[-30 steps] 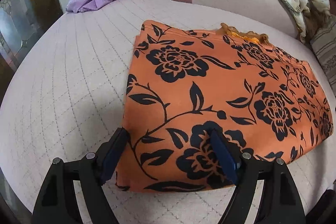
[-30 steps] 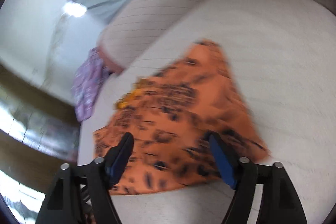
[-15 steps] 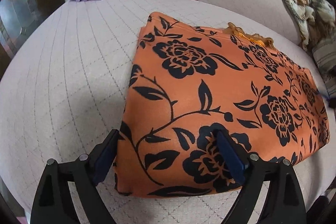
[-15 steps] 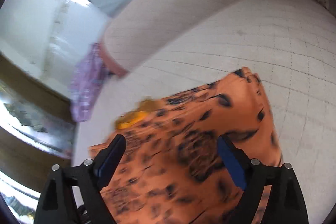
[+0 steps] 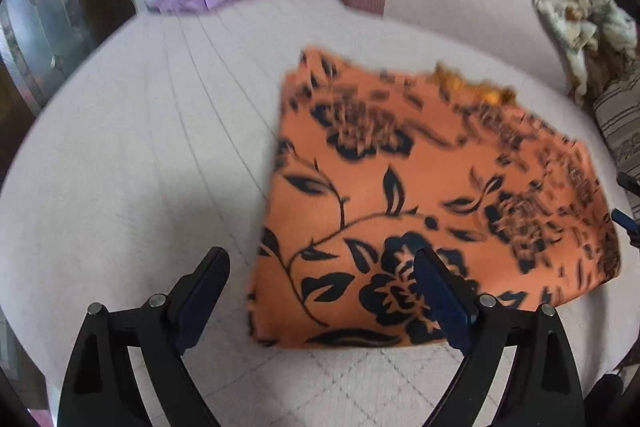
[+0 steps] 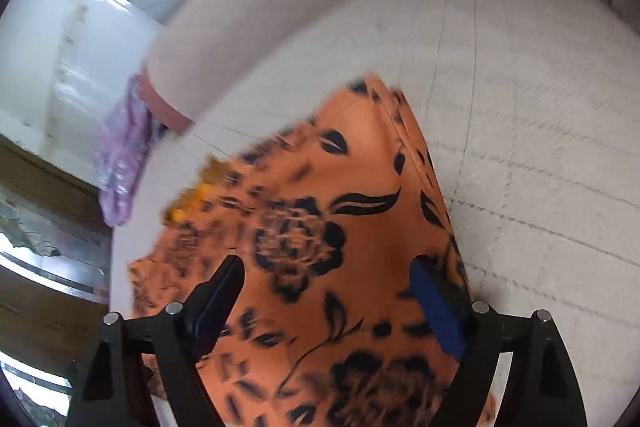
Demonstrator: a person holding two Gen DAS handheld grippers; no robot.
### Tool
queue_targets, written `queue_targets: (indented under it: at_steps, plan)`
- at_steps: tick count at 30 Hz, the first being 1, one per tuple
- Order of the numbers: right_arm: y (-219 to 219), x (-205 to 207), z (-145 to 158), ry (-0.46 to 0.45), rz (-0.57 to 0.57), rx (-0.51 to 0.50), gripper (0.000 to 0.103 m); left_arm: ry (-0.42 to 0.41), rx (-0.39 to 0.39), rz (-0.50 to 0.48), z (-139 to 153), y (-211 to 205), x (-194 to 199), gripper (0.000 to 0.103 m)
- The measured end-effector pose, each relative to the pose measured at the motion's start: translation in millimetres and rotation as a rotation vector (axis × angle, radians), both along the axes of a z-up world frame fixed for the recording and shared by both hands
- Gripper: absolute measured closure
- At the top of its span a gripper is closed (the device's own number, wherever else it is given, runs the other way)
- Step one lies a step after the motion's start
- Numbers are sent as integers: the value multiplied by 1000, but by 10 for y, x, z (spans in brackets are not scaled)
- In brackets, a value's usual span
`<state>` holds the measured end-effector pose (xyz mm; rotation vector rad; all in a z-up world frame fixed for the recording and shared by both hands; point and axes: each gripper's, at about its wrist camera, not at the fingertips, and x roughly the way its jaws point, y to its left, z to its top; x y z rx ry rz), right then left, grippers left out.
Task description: Fold small clothes
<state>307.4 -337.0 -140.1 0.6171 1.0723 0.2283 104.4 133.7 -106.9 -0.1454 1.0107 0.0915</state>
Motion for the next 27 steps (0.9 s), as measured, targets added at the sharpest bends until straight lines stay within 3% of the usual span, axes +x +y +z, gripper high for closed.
queue_targets:
  at_steps: [2, 4, 5, 9, 12, 15, 17, 18, 19, 20, 21, 22, 25, 27]
  plan:
    - [-20, -236, 176, -56, 1, 14, 16, -33, -9, -2, 124, -4, -76, 9]
    - [-46, -569, 261, -79, 2, 112, 13, -72, -17, -7, 238, -41, -155, 9]
    - [-25, -794, 201, -62, 4, 172, 13, -91, -19, -18, 274, -84, -185, 9]
    - [-53, -1256, -237, 64, -82, 237, 13, -75, -1, -71, 247, -314, -119, 9]
    - [-255, -1334, -417, 78, -198, 357, 13, -79, -4, -96, 277, -471, -85, 9]
    - [-369, -1182, -390, 44, -264, 341, 13, -94, -8, -110, 338, -574, -59, 9]
    - [-514, -1099, -429, 74, -298, 367, 13, -91, -4, -118, 337, -636, -22, 9]
    - [-512, -1010, -499, 86, -301, 382, 19, -85, 3, -124, 325, -673, 0, 9]
    - [-511, -959, -516, 83, -297, 360, 53, -76, 13, -130, 300, -710, 29, 9]
    - [-490, -905, -534, 95, -286, 317, 78, -66, 21, -135, 276, -741, 60, 9]
    - [-451, -860, -599, 126, -261, 319, 93, -61, 24, -138, 270, -755, 66, 9]
    - [-445, -876, -593, 123, -258, 301, 93, -67, 26, -144, 283, -773, 71, 9]
    - [-377, -978, -325, 33, -192, 100, 93, -137, 26, -144, 340, -811, 76, 9]
    - [-376, -982, -489, 93, -134, 55, 90, -76, 46, -159, 166, -892, 186, 9]
